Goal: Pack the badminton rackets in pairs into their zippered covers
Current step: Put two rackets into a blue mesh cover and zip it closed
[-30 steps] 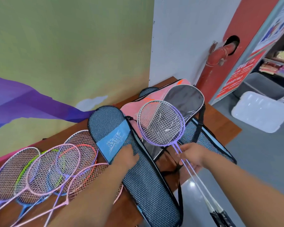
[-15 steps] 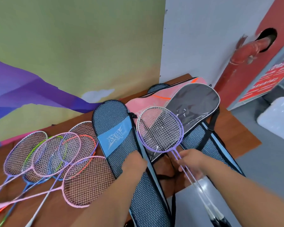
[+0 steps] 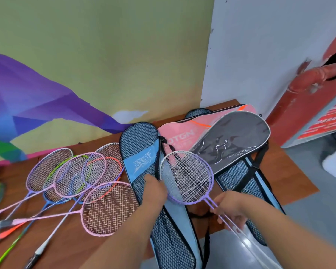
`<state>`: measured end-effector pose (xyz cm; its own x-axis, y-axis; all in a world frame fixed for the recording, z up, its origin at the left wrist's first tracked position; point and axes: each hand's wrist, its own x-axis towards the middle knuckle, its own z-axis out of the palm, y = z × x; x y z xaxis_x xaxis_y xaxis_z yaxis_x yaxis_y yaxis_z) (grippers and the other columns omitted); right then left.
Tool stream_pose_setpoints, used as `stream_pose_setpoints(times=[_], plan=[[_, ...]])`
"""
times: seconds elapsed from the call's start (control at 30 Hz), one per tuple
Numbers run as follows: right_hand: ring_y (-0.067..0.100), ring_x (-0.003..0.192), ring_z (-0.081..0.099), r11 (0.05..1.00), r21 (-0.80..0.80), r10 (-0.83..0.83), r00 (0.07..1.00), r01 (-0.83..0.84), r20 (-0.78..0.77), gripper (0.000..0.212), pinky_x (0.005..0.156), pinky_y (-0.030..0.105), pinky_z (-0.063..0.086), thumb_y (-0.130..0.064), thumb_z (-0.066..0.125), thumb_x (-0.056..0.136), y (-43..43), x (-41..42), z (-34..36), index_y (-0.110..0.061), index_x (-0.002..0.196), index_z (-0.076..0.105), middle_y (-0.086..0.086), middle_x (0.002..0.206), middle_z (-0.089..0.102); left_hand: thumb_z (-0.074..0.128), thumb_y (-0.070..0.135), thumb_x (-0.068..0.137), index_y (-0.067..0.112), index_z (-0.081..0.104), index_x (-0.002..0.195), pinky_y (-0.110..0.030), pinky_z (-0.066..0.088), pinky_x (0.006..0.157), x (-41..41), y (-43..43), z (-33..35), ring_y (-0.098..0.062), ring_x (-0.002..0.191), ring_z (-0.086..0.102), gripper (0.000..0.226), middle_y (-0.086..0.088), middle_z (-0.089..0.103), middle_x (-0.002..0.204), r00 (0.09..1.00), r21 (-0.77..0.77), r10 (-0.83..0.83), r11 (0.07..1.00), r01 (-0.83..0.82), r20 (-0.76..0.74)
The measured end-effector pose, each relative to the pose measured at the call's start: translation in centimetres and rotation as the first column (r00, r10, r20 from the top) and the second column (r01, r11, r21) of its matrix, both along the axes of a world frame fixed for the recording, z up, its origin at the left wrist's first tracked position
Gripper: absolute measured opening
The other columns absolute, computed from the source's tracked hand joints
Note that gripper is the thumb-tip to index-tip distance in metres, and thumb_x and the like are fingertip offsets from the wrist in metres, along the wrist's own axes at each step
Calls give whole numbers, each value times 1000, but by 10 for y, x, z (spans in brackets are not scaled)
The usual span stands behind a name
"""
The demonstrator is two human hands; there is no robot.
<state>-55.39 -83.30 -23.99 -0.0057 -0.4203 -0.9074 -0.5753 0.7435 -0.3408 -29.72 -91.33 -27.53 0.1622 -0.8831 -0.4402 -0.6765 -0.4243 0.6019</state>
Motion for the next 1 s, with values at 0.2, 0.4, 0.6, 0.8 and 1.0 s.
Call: stream_pose_setpoints(times=[0.2, 0.4, 0.6, 0.8, 1.0], plan=[[33, 68, 75, 995, 23, 90, 992, -92, 91, 19, 60, 48, 66, -23, 69, 101, -9, 32, -11, -14, 117, 72, 16, 96, 81, 49, 10, 100, 16, 37, 121, -42, 53, 65, 9, 2, 4, -23, 74, 65, 25, -6, 65, 87, 987, -53, -161, 985, 162, 21], [34, 70, 76, 997, -66, 59, 980, -47, 191, 33, 74, 52, 66, -26, 69, 99, -39, 72, -29, 0, 120, 69, 20, 105, 81, 46, 2, 96, 12, 39, 141, -38, 48, 68, 18, 6, 11, -33, 86, 69, 46, -14, 72, 100, 969, -79, -224, 969, 233, 108], [39, 86, 79, 972, -152, -124, 941, 179, 316, 22, 67, 42, 67, -2, 65, 98, -70, 103, -32, 0, 119, 72, 21, 108, 81, 53, 13, 96, 14, 52, 122, -41, 56, 76, 28, 9, 21, -34, 95, 68, 26, -13, 70, 107, 947, -69, -306, 947, 313, 97], [20, 51, 68, 917, -179, -268, 882, 358, 388, 9, 54, 31, 61, -3, 66, 100, -99, 130, -46, -7, 102, 74, 12, 75, 71, 52, 24, 90, 24, 49, 130, -47, 64, 60, 29, 9, 35, -33, 75, 72, 40, -12, 67, 99, 946, 15, -320, 947, 321, -40], [25, 61, 66, 818, -236, -426, 828, 525, 365, 29, 59, 32, 57, 14, 56, 88, -130, 144, -71, -7, 90, 75, 21, 82, 67, 51, 24, 94, 23, 45, 127, -46, 62, 48, 33, 5, 48, -34, 58, 73, 34, -14, 67, 98, 938, 102, -277, 948, 302, -209]])
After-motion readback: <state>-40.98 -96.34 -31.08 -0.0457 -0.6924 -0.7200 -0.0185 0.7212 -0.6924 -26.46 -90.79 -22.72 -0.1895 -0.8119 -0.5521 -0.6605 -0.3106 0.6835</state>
